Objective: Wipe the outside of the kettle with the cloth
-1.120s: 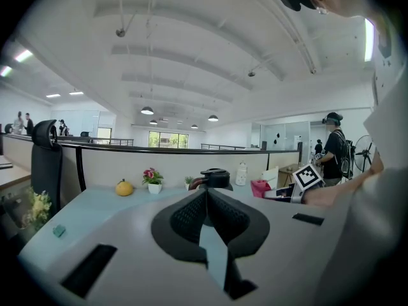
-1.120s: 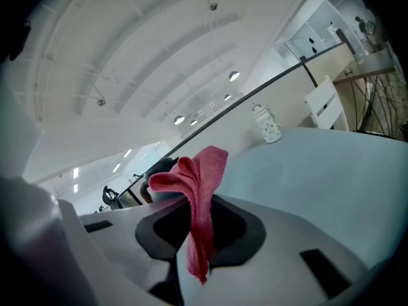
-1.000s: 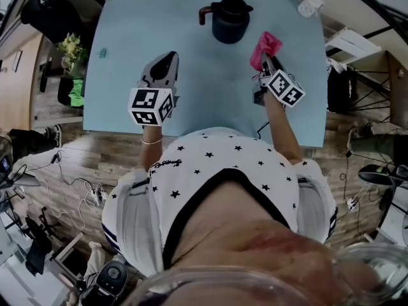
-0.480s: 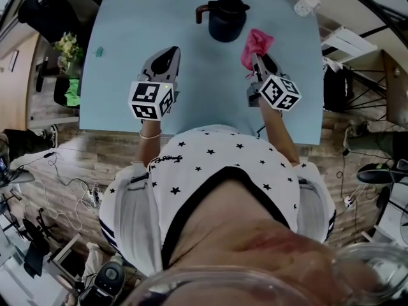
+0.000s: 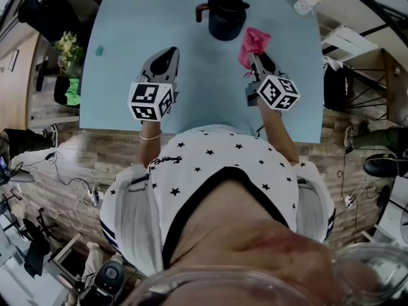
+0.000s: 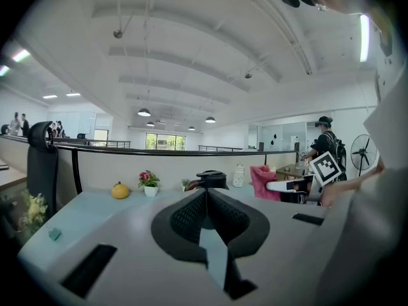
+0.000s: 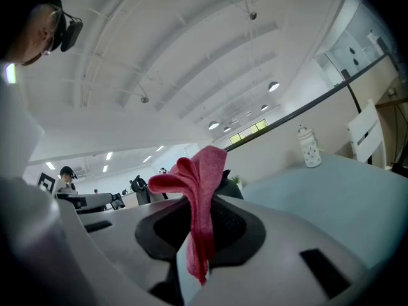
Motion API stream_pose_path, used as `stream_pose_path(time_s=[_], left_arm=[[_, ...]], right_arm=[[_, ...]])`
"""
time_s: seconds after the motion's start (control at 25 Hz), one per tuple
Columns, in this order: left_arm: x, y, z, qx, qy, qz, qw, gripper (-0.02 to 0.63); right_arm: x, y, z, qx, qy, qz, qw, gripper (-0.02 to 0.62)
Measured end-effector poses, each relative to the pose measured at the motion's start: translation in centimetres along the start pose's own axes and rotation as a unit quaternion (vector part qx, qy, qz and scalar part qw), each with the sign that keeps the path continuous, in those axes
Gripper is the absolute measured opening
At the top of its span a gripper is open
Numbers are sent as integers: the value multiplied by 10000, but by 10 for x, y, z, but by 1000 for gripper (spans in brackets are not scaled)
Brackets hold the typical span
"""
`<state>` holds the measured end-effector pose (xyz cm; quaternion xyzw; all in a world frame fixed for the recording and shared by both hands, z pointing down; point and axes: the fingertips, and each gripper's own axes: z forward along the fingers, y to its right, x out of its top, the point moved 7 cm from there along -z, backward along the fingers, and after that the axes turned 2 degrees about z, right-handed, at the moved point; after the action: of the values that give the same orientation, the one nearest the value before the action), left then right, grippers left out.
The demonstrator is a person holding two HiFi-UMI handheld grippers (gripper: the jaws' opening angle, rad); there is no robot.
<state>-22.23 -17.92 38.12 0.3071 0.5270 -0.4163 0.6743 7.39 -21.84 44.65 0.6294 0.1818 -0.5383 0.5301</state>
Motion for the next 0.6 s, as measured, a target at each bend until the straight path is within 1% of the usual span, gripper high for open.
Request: stream_pose_path(time_s=[0.16,0.6], left_arm=[[-1,0,1,-1,-13,-2,10000,29],[0,2,1,-29,15,29,10000,29]], right_arm=[[0,0,1,22,13,67,10000,64],[2,2,-1,-17,66,55,10000,64]])
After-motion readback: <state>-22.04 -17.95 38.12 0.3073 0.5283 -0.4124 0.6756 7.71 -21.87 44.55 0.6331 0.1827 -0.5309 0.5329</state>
